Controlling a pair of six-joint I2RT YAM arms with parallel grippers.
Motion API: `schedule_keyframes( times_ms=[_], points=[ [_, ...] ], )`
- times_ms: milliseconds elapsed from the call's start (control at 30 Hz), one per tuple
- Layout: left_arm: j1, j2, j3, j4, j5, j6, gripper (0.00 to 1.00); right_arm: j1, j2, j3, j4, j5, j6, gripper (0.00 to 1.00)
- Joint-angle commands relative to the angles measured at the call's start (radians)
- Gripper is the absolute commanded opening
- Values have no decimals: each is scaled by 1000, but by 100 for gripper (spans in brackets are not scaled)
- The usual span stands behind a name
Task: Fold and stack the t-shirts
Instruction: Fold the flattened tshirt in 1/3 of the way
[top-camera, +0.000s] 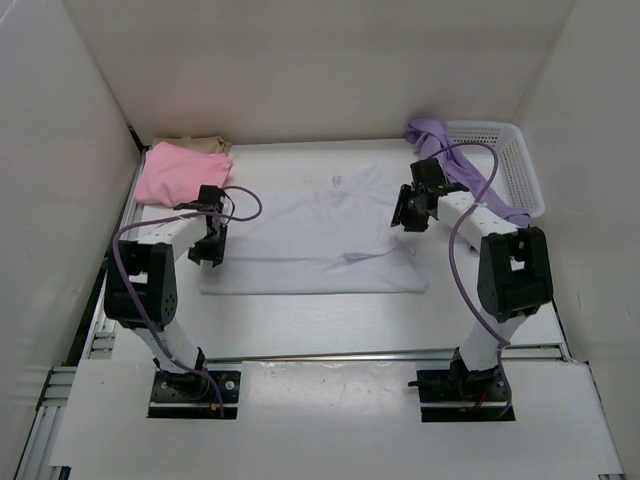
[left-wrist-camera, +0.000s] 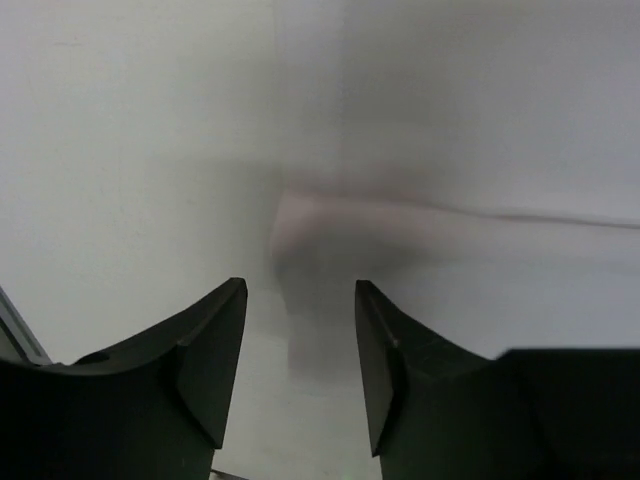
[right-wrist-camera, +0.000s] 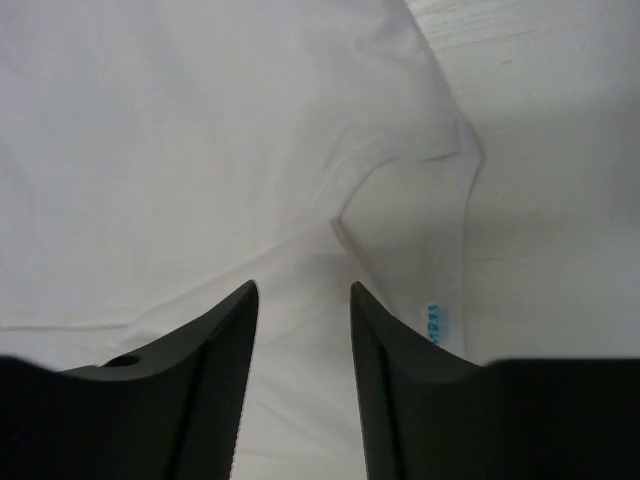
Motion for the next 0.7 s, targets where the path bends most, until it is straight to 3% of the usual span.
schedule_keyframes(
  times_ms=[0,100,133,167,433,667],
  points=[
    [26,15,83,9,-66,-6,62,-3,51,125,-90,28,-15,51],
    [94,1,154,-16,-64,-6,93,6,51,191,-177,66,-25,55],
    [139,-11,179,-34,-33,-6,95,6,35,192,-190,75,-34,55],
    [159,-25,179,-52,2,-6,95,17,-16,167,-190,75,-34,60],
    [199,-86,22,-134,246,-6,94,8,-281,-214,-237,63,70,65],
    [208,10,41,-155,344,-6,94,-72,-294,-396,-173,-37,156,68]
  ],
)
